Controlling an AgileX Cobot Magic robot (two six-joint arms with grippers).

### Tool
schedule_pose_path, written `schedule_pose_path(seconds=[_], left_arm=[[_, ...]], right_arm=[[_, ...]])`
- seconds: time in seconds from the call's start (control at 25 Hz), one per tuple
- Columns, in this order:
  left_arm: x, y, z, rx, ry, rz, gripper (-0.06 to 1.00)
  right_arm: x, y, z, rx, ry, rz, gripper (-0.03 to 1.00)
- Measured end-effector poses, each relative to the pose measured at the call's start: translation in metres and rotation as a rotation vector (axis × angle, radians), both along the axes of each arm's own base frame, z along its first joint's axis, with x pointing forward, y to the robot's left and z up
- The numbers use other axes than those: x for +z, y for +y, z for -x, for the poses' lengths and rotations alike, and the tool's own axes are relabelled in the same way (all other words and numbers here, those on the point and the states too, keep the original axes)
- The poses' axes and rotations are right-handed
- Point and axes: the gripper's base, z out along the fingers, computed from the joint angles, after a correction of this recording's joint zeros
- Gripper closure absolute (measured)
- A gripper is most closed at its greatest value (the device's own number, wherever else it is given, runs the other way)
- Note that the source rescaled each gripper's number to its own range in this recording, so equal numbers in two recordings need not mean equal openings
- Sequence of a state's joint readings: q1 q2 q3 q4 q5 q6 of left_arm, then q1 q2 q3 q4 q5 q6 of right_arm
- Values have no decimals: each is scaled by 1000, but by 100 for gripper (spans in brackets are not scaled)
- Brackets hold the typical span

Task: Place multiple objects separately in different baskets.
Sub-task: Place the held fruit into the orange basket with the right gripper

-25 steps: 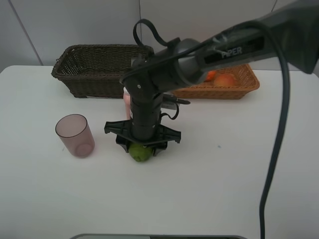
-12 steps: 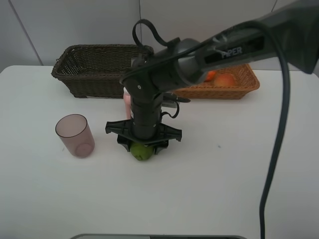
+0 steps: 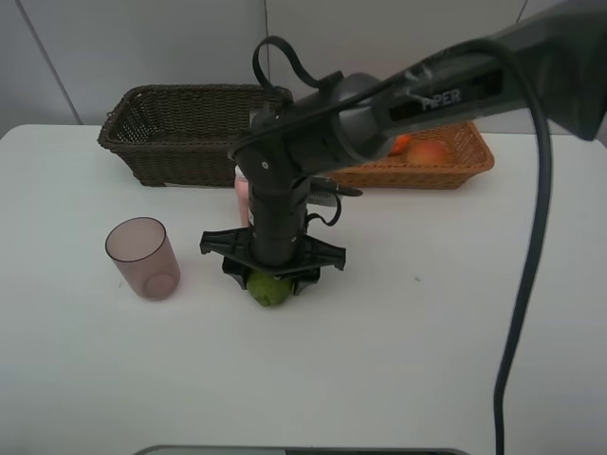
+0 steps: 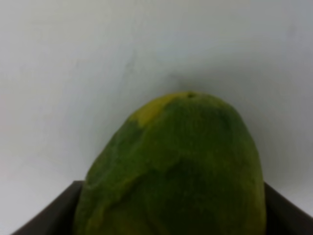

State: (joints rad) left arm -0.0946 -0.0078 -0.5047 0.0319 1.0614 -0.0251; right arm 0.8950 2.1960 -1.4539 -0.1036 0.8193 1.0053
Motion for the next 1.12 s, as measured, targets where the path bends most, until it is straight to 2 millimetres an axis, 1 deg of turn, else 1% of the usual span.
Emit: schedule_pose_path(seconds=[0.16,0.28,0.4,0.48,0.76,1.04,1.12], left_arm=[[0,0,0,0,0,0,10],[0,0,0,0,0,0,10],[0,0,0,0,0,0,10],[0,0,0,0,0,0,10],[0,0,0,0,0,0,10],[0,0,0,0,0,0,10],[0,0,0,0,0,0,10]], right_arm=[[7,-2,2,60,8,18,51],[23,-5,0,145,-7,11,51],[42,-17,-7,227,-19,16,51],[54,-29,-15,265,-21,27,51],[84,-81,-48,372,-48,88,51],[109,-132,-92,327,-117,112,51],[117,-143,-104,310,-160,106,51]])
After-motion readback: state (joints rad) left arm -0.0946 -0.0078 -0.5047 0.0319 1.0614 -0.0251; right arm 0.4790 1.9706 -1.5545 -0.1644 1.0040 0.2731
